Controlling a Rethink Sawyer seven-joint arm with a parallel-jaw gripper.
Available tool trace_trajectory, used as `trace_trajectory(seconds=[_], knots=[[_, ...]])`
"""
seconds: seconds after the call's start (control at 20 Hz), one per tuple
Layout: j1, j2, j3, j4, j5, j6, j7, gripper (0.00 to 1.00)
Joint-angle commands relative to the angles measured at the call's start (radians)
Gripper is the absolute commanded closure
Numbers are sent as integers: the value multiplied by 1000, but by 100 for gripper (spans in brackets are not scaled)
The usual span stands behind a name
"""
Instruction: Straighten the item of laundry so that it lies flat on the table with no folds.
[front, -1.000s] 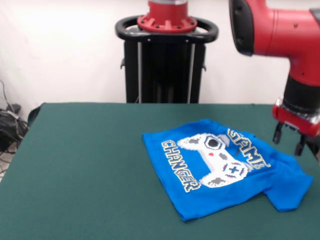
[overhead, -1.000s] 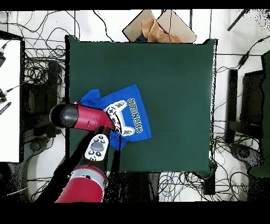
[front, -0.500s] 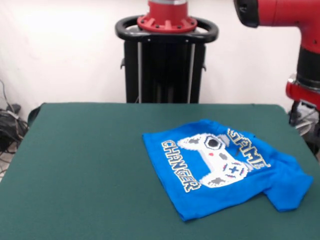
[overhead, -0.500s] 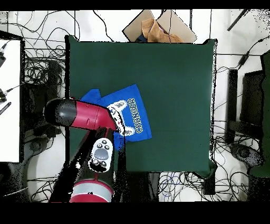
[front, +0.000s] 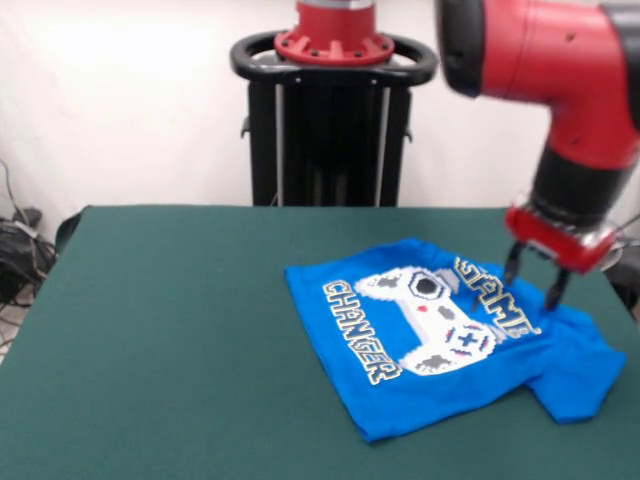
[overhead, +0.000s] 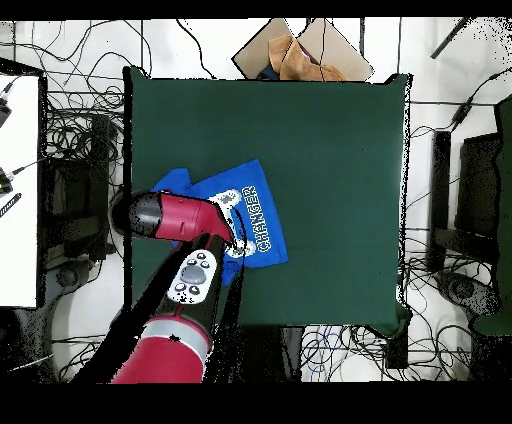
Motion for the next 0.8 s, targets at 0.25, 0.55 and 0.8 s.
trace_trajectory(seconds=[0.25, 0.55, 0.8], knots=[[-110, 79, -50, -38, -77, -24, 75, 0], [-259, 29, 35, 64, -127, -145, 11, 0], [-373, -42, 70, 116, -198, -139, -60, 0]])
